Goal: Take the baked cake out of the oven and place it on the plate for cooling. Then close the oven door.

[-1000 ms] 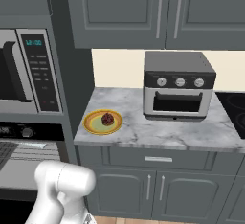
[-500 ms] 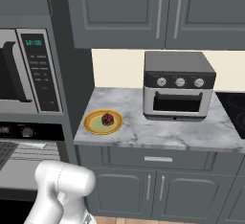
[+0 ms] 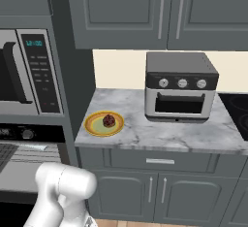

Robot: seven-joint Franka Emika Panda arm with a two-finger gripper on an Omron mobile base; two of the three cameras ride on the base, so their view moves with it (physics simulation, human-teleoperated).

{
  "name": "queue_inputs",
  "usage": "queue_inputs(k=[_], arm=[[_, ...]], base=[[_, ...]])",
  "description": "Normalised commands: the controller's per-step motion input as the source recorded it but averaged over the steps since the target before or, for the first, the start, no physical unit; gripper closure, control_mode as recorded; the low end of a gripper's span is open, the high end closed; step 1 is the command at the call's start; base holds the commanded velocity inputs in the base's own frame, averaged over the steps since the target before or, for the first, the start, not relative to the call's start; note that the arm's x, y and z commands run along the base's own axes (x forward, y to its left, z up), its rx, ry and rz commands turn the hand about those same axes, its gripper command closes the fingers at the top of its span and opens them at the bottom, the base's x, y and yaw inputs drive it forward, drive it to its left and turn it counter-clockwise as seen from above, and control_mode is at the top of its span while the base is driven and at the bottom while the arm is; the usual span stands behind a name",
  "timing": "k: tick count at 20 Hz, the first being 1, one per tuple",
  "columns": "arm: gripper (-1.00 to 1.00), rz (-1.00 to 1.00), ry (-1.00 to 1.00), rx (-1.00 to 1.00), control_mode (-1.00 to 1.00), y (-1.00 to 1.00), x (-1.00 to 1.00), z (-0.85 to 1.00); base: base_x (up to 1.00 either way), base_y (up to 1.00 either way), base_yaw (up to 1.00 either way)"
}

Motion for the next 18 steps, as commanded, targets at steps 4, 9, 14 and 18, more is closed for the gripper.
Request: queue_inputs(k=[4, 9, 14, 18], arm=[[-1.00, 0.00, -0.14, 0.00, -1.00, 0.11, 0.56, 0.02], [-1.00, 0.00, -0.13, 0.01, -1.00, 0.10, 0.58, 0.03], [-1.00, 0.00, -0.13, 0.01, -1.00, 0.10, 0.60, 0.05], [-1.00, 0.00, -0.15, 0.01, -1.00, 0.11, 0.61, 0.07]], base=[[0.00, 0.00, 0.00], [0.00, 0.00, 0.00], [0.00, 0.00, 0.00], [0.00, 0.00, 0.00]])
